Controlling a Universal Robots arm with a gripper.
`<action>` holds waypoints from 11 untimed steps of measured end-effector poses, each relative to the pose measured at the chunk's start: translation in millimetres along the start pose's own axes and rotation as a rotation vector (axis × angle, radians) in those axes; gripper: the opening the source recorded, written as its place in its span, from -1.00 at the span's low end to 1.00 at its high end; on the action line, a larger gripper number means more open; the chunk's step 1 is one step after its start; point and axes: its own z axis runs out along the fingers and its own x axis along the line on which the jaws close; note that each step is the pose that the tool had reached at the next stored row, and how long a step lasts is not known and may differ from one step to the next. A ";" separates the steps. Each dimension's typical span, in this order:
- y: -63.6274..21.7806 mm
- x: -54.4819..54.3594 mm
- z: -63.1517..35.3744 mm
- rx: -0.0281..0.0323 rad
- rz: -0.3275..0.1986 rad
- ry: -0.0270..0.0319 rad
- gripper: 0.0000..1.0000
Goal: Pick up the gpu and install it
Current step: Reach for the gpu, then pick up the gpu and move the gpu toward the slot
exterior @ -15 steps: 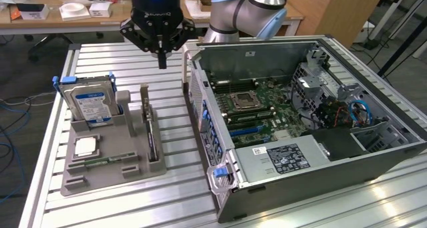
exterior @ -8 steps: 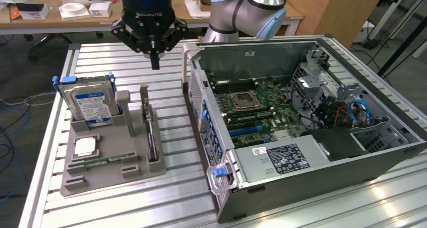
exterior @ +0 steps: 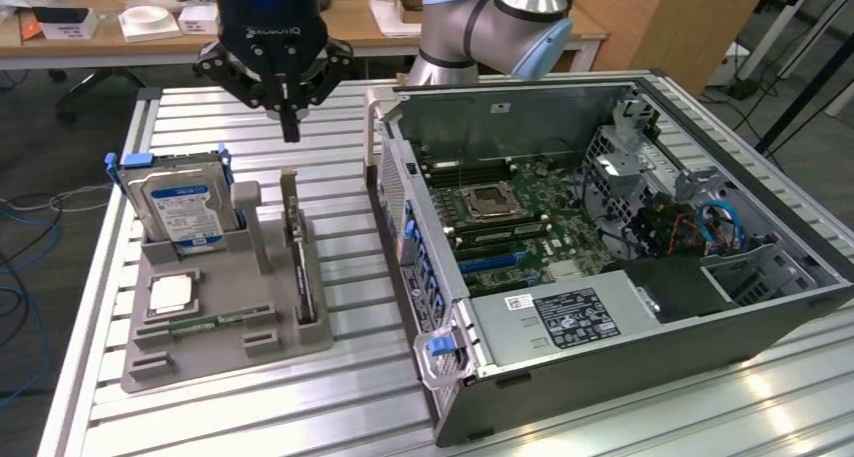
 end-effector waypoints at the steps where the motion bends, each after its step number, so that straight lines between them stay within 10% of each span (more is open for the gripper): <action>1: -0.1 1.6 0.0 0.0000 0.000 0.0001 -0.79; 11: -0.3 3.8 0.1 0.0000 0.000 0.0000 -0.79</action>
